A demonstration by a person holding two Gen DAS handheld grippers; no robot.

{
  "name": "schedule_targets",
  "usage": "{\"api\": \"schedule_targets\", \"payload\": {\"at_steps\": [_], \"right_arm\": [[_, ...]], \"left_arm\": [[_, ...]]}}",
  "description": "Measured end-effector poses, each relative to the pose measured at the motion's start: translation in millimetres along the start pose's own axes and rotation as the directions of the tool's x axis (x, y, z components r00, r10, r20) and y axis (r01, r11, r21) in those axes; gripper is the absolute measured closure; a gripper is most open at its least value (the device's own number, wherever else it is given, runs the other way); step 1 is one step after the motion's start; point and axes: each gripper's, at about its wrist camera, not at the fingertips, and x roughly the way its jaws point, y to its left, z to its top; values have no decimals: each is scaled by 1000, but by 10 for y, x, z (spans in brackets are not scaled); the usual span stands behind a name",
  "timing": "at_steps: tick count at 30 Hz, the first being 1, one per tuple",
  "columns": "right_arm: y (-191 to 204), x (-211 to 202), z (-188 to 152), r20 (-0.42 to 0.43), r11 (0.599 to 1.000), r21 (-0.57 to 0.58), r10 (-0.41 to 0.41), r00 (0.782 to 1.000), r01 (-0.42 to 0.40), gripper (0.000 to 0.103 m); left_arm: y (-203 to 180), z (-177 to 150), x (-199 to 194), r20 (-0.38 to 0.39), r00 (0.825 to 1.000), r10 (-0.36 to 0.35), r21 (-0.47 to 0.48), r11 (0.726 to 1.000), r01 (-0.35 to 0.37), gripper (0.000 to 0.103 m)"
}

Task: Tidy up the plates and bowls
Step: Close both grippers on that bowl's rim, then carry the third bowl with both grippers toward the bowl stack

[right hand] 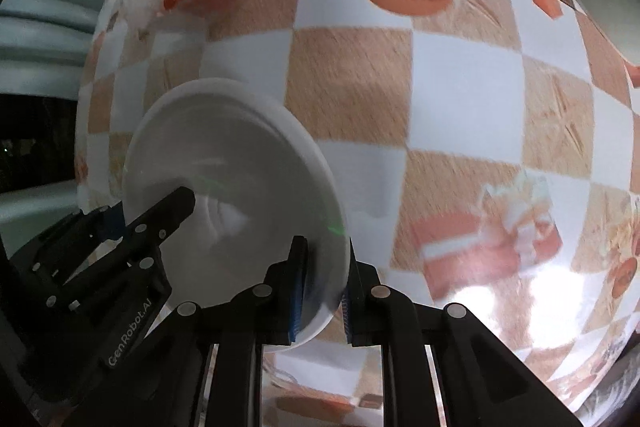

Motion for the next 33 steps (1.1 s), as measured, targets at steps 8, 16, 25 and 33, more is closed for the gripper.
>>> {"api": "schedule_targets", "payload": {"at_steps": [8, 16, 25, 33], "right_arm": [[-229, 11, -456, -36, 1000, 17, -17, 999, 18, 86], [-466, 42, -871, -57, 997, 81, -3, 998, 8, 86], [-584, 64, -1196, -63, 994, 106, -8, 998, 15, 86], [-645, 67, -1422, -54, 992, 125, -13, 998, 19, 86]], "left_arm": [[-292, -525, 32, -32, 998, -44, 34, 998, 45, 78], [-565, -989, 83, -66, 995, -81, 58, 995, 85, 78], [-731, -1273, 93, -84, 993, -84, 70, 993, 90, 78], [-834, -1250, 117, -86, 994, -74, 65, 995, 80, 78]]}}
